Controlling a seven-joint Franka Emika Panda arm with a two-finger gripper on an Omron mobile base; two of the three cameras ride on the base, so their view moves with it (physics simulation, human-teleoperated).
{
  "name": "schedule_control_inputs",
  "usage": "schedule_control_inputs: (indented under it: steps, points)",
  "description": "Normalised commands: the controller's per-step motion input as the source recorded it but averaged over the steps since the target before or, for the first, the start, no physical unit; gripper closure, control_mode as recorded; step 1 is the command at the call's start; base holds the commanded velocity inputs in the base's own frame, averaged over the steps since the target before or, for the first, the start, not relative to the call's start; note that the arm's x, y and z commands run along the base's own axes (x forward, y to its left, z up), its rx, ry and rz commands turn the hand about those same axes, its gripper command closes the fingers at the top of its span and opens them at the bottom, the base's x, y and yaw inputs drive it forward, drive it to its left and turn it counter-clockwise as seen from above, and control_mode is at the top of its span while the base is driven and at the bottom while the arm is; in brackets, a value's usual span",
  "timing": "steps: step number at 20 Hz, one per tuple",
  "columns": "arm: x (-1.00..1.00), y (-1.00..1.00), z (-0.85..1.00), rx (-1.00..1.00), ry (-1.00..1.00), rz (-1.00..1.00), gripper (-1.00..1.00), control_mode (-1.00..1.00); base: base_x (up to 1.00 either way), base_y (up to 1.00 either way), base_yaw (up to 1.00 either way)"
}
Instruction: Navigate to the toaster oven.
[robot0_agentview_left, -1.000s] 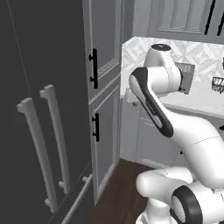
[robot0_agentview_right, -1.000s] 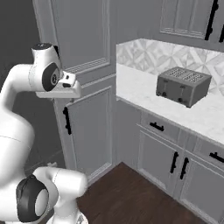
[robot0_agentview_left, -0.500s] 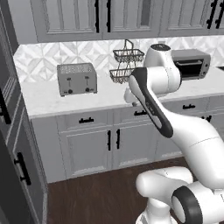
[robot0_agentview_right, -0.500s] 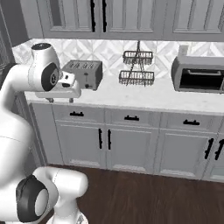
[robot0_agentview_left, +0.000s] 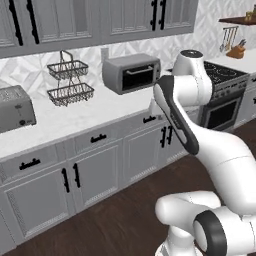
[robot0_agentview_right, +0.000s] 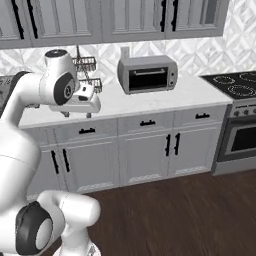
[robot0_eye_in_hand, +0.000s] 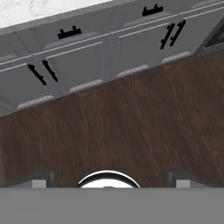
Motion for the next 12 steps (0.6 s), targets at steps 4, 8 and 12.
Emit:
schedule_control_inputs:
  steps: [4,8,12]
  points:
    - [0.0,0.0,0.0,0.0,0.0,0.0,-1.0,1.0,0.62,-0.89,0.08]
    - [0.0,0.0,0.0,0.0,0.0,0.0,-1.0,1.0,0.66,-0.9,0.24]
    - [0.0,0.0,0.0,0.0,0.0,0.0,-1.0,1.0,0.46,-0.99,0.37]
